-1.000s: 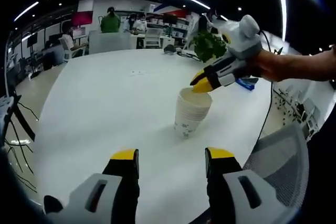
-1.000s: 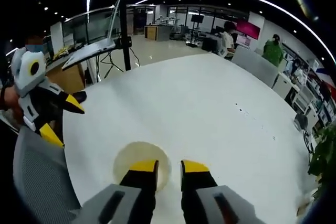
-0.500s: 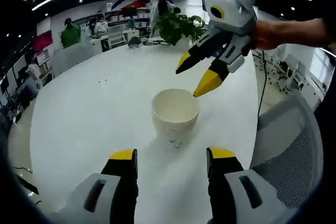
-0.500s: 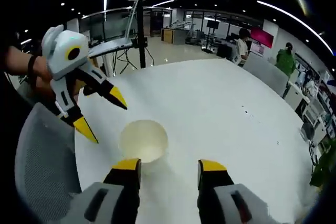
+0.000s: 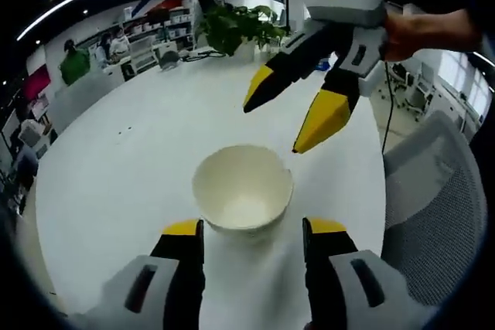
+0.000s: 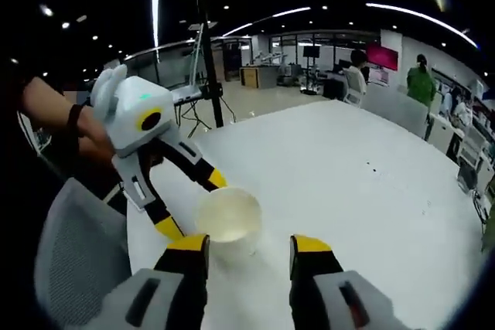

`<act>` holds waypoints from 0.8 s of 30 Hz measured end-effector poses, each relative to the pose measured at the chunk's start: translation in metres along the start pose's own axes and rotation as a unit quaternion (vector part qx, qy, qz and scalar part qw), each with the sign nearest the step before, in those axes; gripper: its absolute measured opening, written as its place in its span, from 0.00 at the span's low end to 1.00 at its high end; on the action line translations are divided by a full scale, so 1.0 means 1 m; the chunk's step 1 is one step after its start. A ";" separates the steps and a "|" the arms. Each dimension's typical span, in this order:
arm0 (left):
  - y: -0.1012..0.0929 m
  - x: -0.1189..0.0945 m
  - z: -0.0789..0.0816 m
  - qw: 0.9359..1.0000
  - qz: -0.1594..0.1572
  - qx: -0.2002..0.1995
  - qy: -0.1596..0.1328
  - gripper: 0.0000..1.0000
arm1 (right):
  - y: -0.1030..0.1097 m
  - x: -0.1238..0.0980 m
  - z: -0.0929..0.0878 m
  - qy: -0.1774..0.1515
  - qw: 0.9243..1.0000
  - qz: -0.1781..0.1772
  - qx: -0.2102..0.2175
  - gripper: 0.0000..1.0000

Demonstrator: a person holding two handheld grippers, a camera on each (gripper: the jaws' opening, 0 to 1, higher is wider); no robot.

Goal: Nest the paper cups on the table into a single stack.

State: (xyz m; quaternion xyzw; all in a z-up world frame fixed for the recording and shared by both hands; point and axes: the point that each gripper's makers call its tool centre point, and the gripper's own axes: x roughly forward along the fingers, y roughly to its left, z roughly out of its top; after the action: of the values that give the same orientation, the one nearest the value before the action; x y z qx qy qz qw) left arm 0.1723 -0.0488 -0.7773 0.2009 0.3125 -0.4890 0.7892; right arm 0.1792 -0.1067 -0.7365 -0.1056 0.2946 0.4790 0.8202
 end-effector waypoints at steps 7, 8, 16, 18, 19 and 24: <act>0.004 0.008 -0.008 1.000 -0.008 0.022 0.013 0.45 | 0.012 0.037 -0.027 0.066 0.995 0.027 -0.069 0.47; 0.003 0.007 -0.007 1.000 -0.008 0.024 0.011 0.44 | 0.015 0.043 -0.024 0.067 0.994 0.026 -0.086 0.47; 0.026 0.008 0.003 0.999 0.003 0.049 0.020 0.37 | 0.005 0.068 -0.009 0.063 0.993 0.035 -0.094 0.41; 0.034 0.008 0.006 0.999 0.004 0.047 0.018 0.37 | -0.001 0.070 -0.004 0.058 0.993 0.032 -0.093 0.41; 0.038 0.007 0.010 0.999 0.005 0.046 0.016 0.37 | -0.005 0.071 -0.001 0.056 0.994 0.028 -0.093 0.41; 0.054 0.014 0.012 0.999 0.001 0.033 0.018 0.37 | -0.018 0.078 0.004 0.061 0.994 0.025 -0.090 0.41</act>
State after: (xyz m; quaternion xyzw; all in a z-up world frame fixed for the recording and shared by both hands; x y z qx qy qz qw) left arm 0.2288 -0.0414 -0.7779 0.2355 0.3103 -0.4948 0.7768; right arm 0.2245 -0.0575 -0.7808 -0.2009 0.3024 0.5165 0.7755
